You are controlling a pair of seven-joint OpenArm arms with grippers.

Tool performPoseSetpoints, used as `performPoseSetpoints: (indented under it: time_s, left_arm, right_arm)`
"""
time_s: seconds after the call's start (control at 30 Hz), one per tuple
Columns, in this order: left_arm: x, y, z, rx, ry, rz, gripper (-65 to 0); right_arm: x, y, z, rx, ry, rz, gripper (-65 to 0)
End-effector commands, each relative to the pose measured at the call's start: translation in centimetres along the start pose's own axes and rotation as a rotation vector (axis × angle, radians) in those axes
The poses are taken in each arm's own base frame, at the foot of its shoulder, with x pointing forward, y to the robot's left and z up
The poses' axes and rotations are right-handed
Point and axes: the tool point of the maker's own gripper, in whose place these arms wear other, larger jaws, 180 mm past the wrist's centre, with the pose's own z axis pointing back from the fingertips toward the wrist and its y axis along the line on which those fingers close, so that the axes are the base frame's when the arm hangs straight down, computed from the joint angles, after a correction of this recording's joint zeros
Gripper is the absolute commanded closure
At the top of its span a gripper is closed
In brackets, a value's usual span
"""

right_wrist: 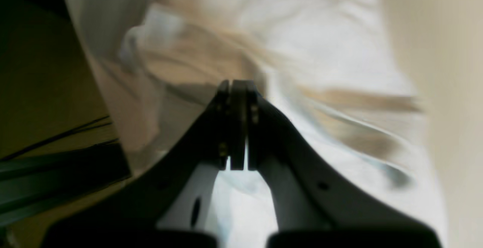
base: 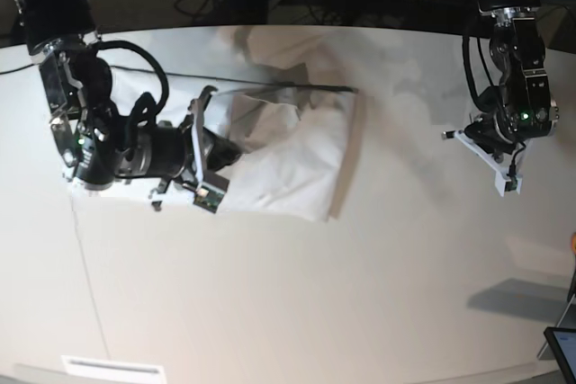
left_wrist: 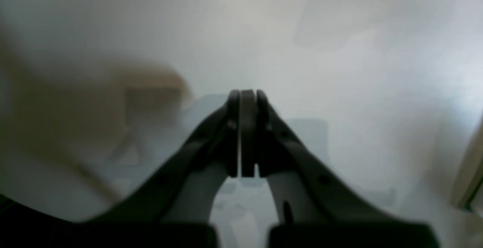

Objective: Fold the T-shirt properly
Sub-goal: 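Press the right gripper onto the bunched shirt end and flatten it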

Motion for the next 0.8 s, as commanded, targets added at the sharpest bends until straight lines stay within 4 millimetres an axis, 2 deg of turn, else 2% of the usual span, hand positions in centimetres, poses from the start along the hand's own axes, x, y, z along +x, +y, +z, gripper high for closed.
performPoseSetpoints:
  time_s: [0.0,0.07,0.23,0.33,0.47,0.63,0.77]
  left_arm:
    - [1.2,0.8,0.6,0.023,-0.039,-0.005,-1.3]
    - [1.1,0.7,0.6,0.022,-0.037,-0.004,-1.3]
    - [1.2,0.7,0.6,0.022,-0.04,-0.003,-1.5]
    - [1.3,0.5,0.6,0.018,-0.041,-0.007,-1.5]
    - [0.9,0.3,0.5,0.011,-0.034,0.003,-1.5]
    - [0.7,-0.1,0.3,0.003,-0.03,0.004,-1.5]
    - [0.7,-0.2,0.3,0.002,-0.029,0.002,-1.5]
  right_arm:
    - [1.5,-0.9,1.0,-0.028,-0.045,0.021,0.0]
    - [1.9,-0.3,0.6,-0.01,-0.046,0.034,0.0]
    - [3.9,5.4,-2.7,0.151,-0.044,0.136,0.0]
    - [5.3,7.3,-3.7,0.2,-0.059,0.173,0.0]
    - [5.1,7.9,-5.9,0.256,-0.018,0.148,0.0]
    - [4.5,7.2,-8.2,0.279,0.033,0.081,0.0]
    - [4.1,6.0,-9.1,0.187,0.081,0.121,0.0]
